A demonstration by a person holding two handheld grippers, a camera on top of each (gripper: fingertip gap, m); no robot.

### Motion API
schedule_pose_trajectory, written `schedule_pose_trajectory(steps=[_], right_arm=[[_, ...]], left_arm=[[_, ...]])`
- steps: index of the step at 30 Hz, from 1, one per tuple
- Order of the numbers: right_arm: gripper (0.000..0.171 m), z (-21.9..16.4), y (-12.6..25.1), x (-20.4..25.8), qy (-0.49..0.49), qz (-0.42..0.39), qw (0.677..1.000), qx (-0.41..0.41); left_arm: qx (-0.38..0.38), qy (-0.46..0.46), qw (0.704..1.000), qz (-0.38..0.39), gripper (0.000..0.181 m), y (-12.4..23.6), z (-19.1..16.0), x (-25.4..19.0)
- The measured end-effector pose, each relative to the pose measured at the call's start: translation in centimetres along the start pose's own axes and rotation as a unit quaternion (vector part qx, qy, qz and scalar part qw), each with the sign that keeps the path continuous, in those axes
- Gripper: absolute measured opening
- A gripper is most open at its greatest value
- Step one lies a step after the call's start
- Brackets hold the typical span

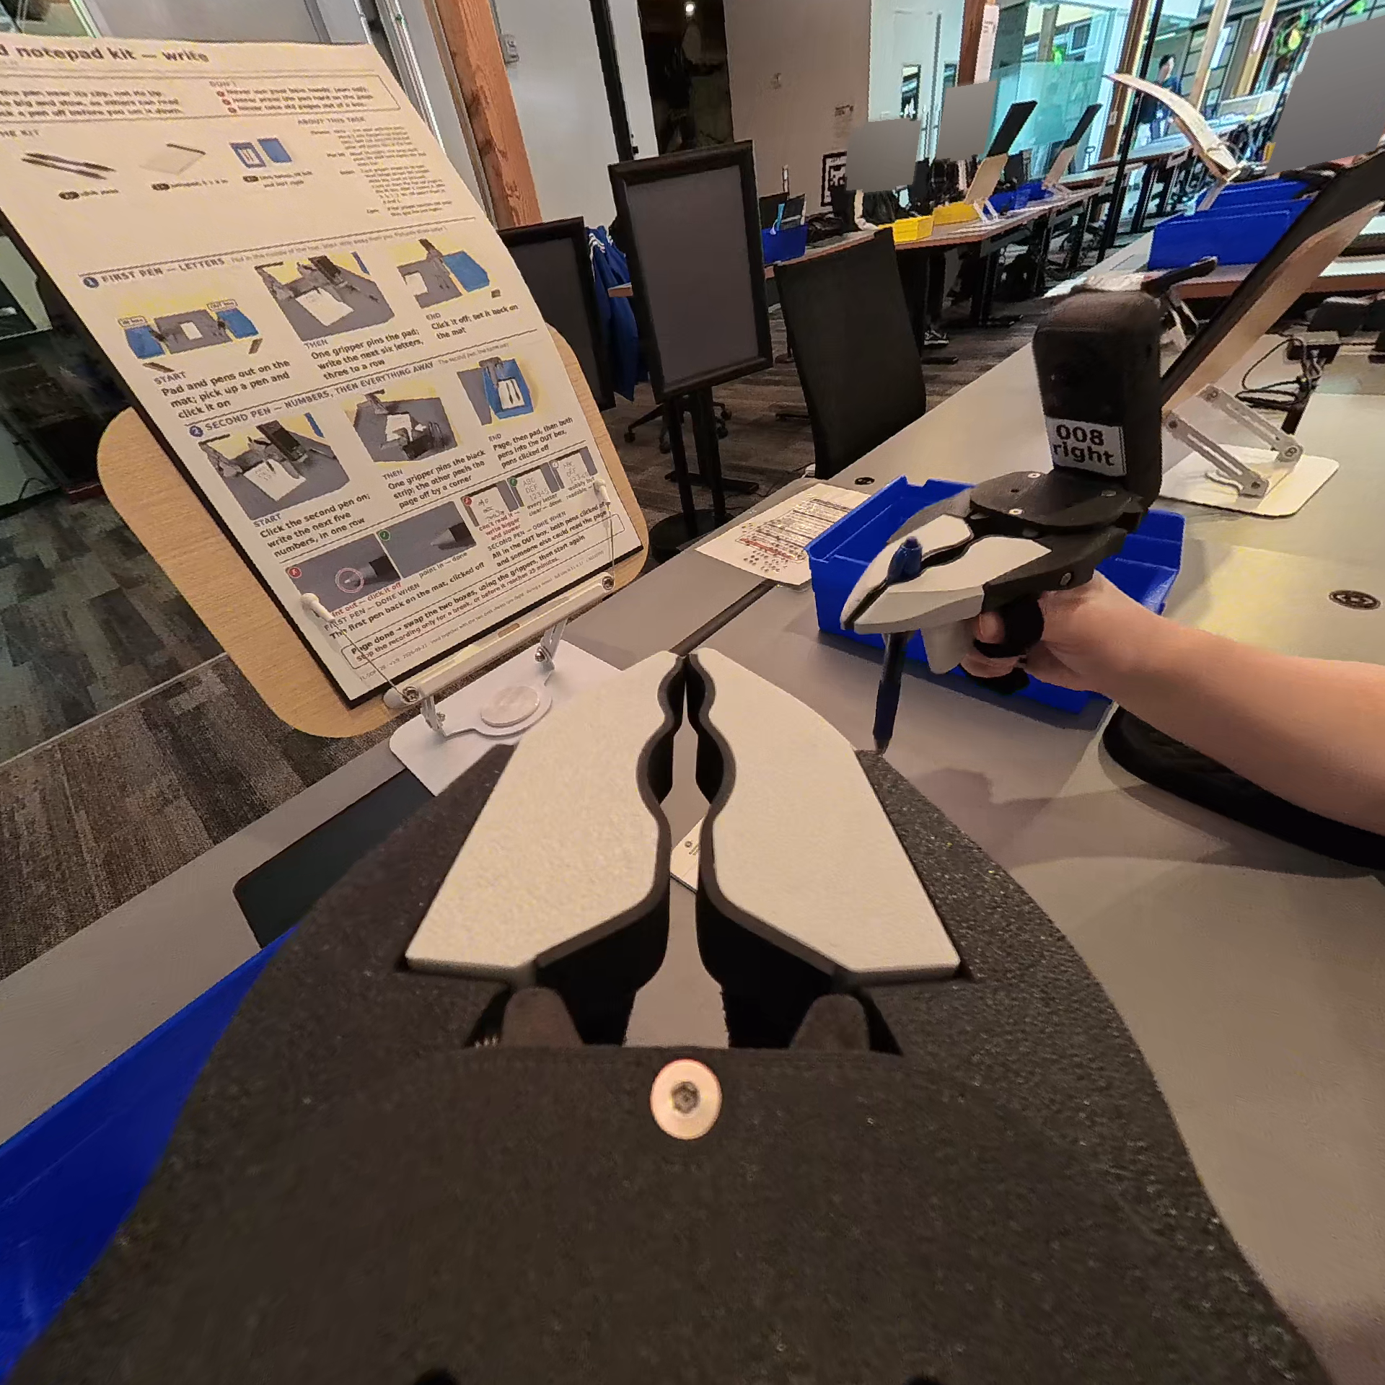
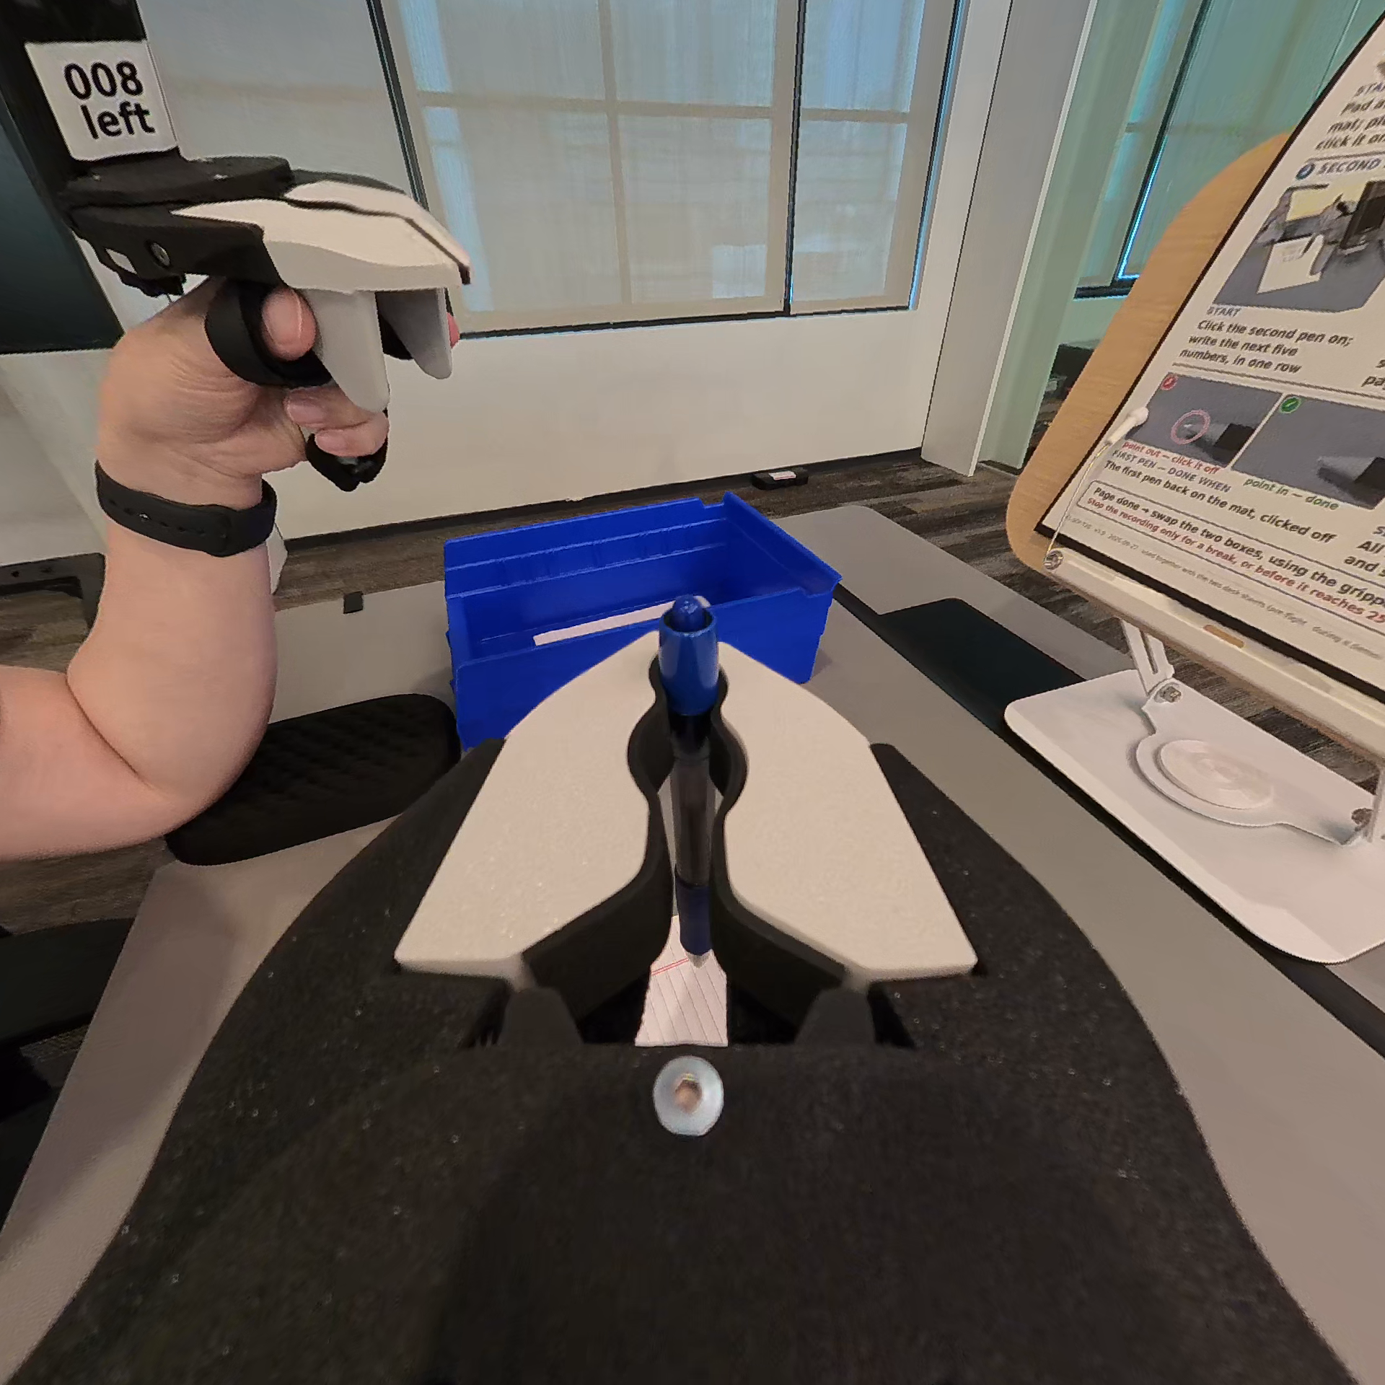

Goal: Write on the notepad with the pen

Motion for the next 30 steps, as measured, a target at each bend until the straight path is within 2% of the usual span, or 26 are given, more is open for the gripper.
schedule_pose_trajectory(steps=[10,12,17,20,23,28,30], right_arm=[[0.004,-1.8,-2.2,0.2,-0.007,0.024,1.0,-0.01],[0.004,-2.5,-2.9,0.3,-0.01,0.032,0.999,-0.019],[0.004,-3.4,-3.7,0.4,-0.002,0.037,0.999,-0.018],[0.004,-3.4,-3.7,0.4,0.005,0.032,0.999,-0.015],[0.004,-3.2,-3.6,0.6,0.018,0.031,0.999,-0.018],[0.004,-1.9,-1.9,0.3,0.034,0.014,0.999,-0.033],[0.004,-1.6,-1.3,0.1,0.032,0.008,0.999,-0.039]], left_arm=[[-0.007,0.012,1.0,-0.008,0.0,-1.4,-0.2,0.0],[-0.004,0.021,0.999,-0.024,0.0,-3.1,-0.7,-0.2],[0.078,0.056,0.994,-0.046,0.0,-9.4,-3.8,-0.3],[0.092,0.087,0.99,-0.064,0.0,-11.8,-5.4,-0.2],[0.11,0.095,0.986,-0.085,0.0,-13.0,-6.1,-0.8],[0.079,0.073,0.994,-0.027,0.0,-13.1,-5.9,-1.2],[0.085,0.078,0.993,-0.032,0.0,-13.7,-6.4,-1.2]])
Point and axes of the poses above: each gripper's, where its closed fingertips meet, y back along the fingers, z out of its top, x = y × z across the jaws, the point moved 9 cm from there along y, back along the fingers, and after that the axes turned 13 degrees about x, right-handed, at the moved point
